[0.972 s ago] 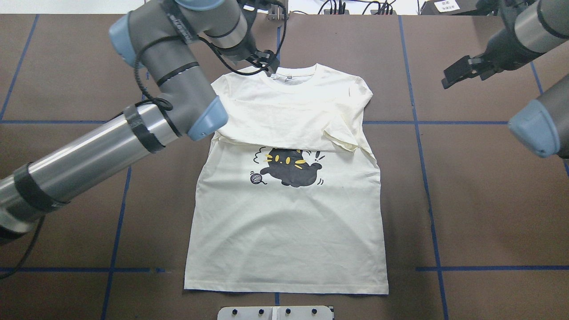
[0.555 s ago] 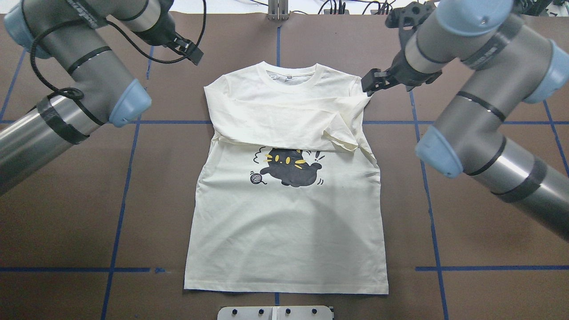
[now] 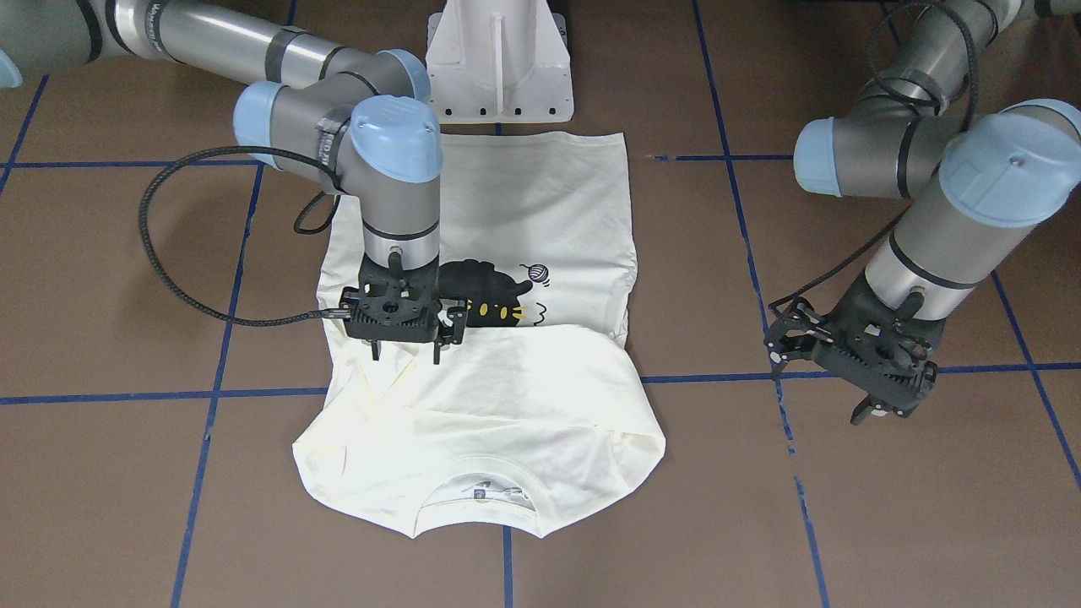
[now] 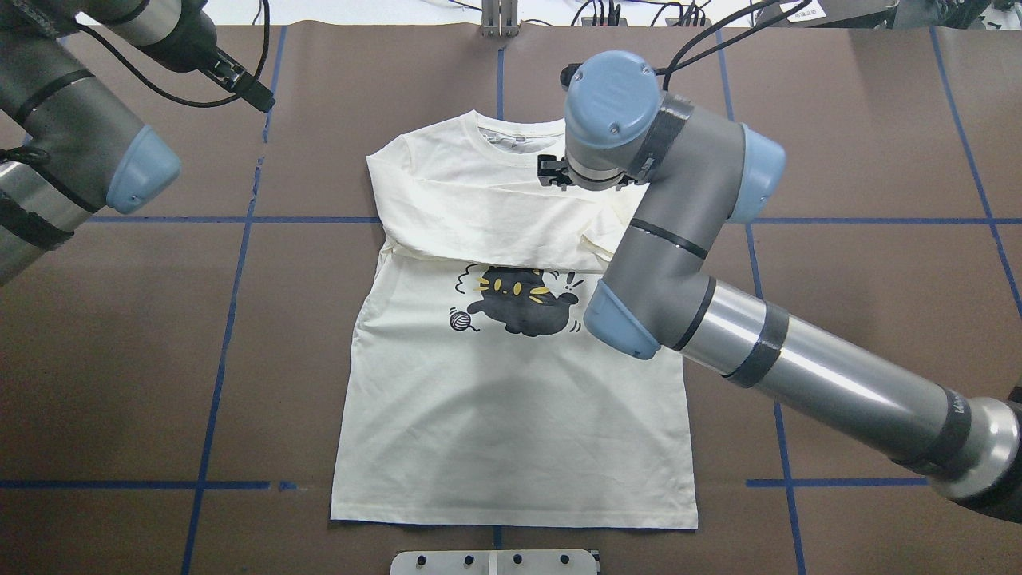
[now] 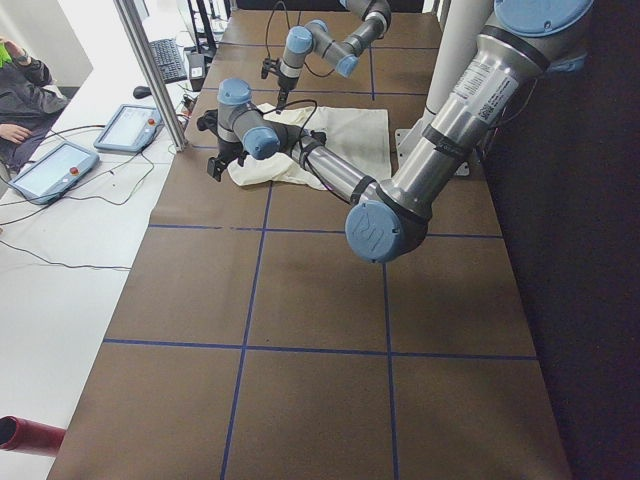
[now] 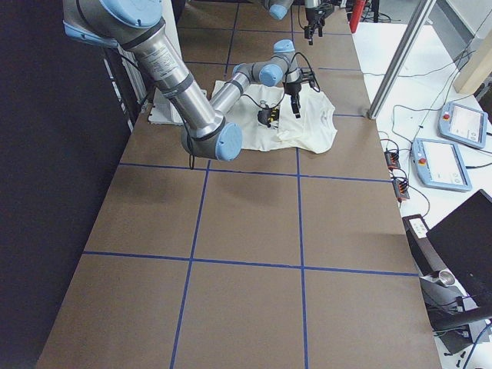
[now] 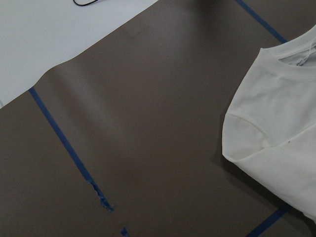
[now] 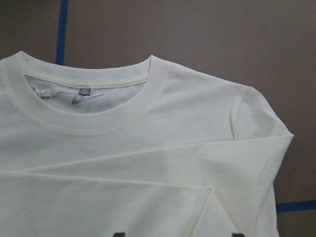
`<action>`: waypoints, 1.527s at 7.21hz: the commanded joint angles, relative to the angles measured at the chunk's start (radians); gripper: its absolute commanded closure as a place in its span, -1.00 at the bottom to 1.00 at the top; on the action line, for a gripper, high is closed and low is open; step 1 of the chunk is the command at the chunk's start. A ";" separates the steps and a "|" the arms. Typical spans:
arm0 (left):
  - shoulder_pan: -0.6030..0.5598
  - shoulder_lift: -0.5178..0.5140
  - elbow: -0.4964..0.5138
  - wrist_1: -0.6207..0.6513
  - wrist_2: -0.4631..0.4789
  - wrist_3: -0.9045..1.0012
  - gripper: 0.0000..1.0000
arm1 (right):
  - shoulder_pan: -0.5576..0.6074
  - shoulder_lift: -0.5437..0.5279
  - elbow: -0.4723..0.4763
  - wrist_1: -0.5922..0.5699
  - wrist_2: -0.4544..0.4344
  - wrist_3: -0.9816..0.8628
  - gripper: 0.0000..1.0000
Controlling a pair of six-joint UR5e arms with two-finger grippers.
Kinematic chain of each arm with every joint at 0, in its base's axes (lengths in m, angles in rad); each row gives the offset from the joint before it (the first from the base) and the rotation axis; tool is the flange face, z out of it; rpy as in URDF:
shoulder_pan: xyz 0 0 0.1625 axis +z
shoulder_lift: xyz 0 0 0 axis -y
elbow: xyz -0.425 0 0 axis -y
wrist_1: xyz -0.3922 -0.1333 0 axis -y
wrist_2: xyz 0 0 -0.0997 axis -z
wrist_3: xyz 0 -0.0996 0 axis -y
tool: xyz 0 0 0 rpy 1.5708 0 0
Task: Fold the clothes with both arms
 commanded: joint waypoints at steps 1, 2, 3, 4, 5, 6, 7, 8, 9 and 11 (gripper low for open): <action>-0.003 0.005 -0.001 -0.001 -0.012 -0.004 -1.00 | -0.058 0.015 -0.053 -0.001 -0.109 0.036 -0.39; -0.003 0.008 -0.001 -0.001 -0.012 -0.006 -1.00 | -0.069 0.016 -0.085 0.001 -0.147 0.033 -0.32; -0.001 0.011 -0.001 -0.001 -0.012 -0.006 -1.00 | -0.083 0.015 -0.106 -0.001 -0.181 0.015 -0.30; -0.001 0.011 -0.001 -0.001 -0.012 -0.006 -1.00 | -0.092 0.013 -0.116 -0.001 -0.210 -0.014 -0.27; -0.001 0.011 -0.001 -0.001 -0.013 -0.008 -1.00 | -0.096 0.007 -0.116 -0.002 -0.218 -0.037 -0.14; -0.001 0.011 -0.001 -0.001 -0.012 -0.018 -1.00 | -0.096 0.002 -0.114 -0.007 -0.223 -0.051 0.11; 0.002 0.011 -0.001 -0.019 -0.013 -0.058 -1.00 | -0.096 -0.007 -0.113 -0.008 -0.224 -0.062 0.65; 0.002 0.011 -0.001 -0.030 -0.013 -0.073 -1.00 | -0.096 -0.010 -0.111 -0.008 -0.227 -0.062 1.00; 0.002 0.012 -0.002 -0.032 -0.012 -0.077 -1.00 | -0.092 -0.011 -0.105 -0.010 -0.240 -0.080 1.00; 0.005 0.011 -0.014 -0.032 -0.012 -0.112 -1.00 | -0.043 -0.065 -0.035 -0.005 -0.234 -0.222 1.00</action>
